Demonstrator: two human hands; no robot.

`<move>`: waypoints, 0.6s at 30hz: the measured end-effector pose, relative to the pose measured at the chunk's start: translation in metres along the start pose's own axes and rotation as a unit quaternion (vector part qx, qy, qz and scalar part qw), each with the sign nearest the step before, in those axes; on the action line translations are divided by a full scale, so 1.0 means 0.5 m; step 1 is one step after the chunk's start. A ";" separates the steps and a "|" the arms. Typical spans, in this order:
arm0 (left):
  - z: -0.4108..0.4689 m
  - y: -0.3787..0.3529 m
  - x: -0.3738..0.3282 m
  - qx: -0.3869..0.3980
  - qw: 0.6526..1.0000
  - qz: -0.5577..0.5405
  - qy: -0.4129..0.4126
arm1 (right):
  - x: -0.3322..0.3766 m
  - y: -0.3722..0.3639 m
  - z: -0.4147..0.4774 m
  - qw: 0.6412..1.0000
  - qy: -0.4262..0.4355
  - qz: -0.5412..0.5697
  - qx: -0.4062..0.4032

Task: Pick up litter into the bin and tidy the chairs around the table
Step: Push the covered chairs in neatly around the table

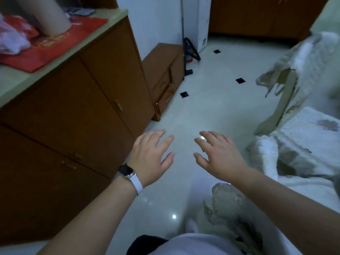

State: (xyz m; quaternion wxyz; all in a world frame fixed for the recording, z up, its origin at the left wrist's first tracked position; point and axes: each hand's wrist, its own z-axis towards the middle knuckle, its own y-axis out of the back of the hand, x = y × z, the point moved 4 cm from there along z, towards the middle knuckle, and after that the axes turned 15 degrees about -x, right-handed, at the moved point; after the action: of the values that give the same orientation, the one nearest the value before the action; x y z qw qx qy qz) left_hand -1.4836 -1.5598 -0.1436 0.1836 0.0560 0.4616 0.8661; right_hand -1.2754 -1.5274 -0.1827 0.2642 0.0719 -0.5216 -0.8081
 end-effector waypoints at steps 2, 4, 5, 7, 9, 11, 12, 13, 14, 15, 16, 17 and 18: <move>0.050 -0.043 -0.002 0.000 0.999 -0.033 -0.042 | -0.035 -0.001 0.011 0.999 -0.041 -0.016 -0.001; 0.100 -0.089 -0.007 0.003 0.994 -0.064 -0.089 | -0.063 -0.007 0.014 0.997 -0.075 -0.035 0.000; 0.123 -0.112 -0.010 0.005 0.991 -0.079 -0.110 | -0.076 -0.008 0.013 0.994 -0.095 -0.051 -0.006; 0.164 -0.155 -0.014 0.003 0.982 -0.119 -0.149 | -0.103 -0.008 0.006 0.987 -0.138 -0.080 -0.019; 0.199 -0.194 -0.014 0.008 0.970 -0.157 -0.186 | -0.117 -0.011 0.000 0.977 -0.182 -0.109 -0.013; 0.235 -0.229 -0.013 0.014 0.957 -0.187 -0.222 | -0.127 -0.011 -0.002 0.964 -0.232 -0.133 -0.002; 0.252 -0.240 -0.017 0.017 0.949 -0.206 -0.239 | -0.127 -0.008 -0.005 0.955 -0.259 -0.146 -0.004; 0.267 -0.250 -0.020 0.022 0.940 -0.227 -0.254 | -0.123 -0.004 -0.008 0.944 -0.291 -0.156 -0.004; 0.285 -0.258 -0.024 0.022 0.930 -0.249 -0.270 | -0.115 0.002 -0.011 0.932 -0.320 -0.170 -0.009; 0.303 -0.265 -0.030 0.019 0.918 -0.270 -0.288 | -0.107 0.008 -0.012 0.921 -0.342 -0.187 -0.016; 0.319 -0.272 -0.039 0.019 0.905 -0.290 -0.310 | -0.098 0.014 -0.014 0.909 -0.365 -0.201 -0.014; 0.332 -0.280 -0.049 0.020 0.892 -0.307 -0.331 | -0.089 0.020 -0.017 0.895 -0.392 -0.213 -0.002; 0.341 -0.286 -0.059 0.022 0.880 -0.325 -0.346 | -0.079 0.027 -0.023 0.880 -0.420 -0.222 0.010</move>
State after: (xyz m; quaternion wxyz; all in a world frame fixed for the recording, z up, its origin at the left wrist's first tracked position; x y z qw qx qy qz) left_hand -1.3726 -1.3653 -0.1620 0.6012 0.2029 0.3802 0.6729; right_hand -1.2327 -1.5215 -0.1822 -0.1671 -0.1576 -0.5617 -0.7948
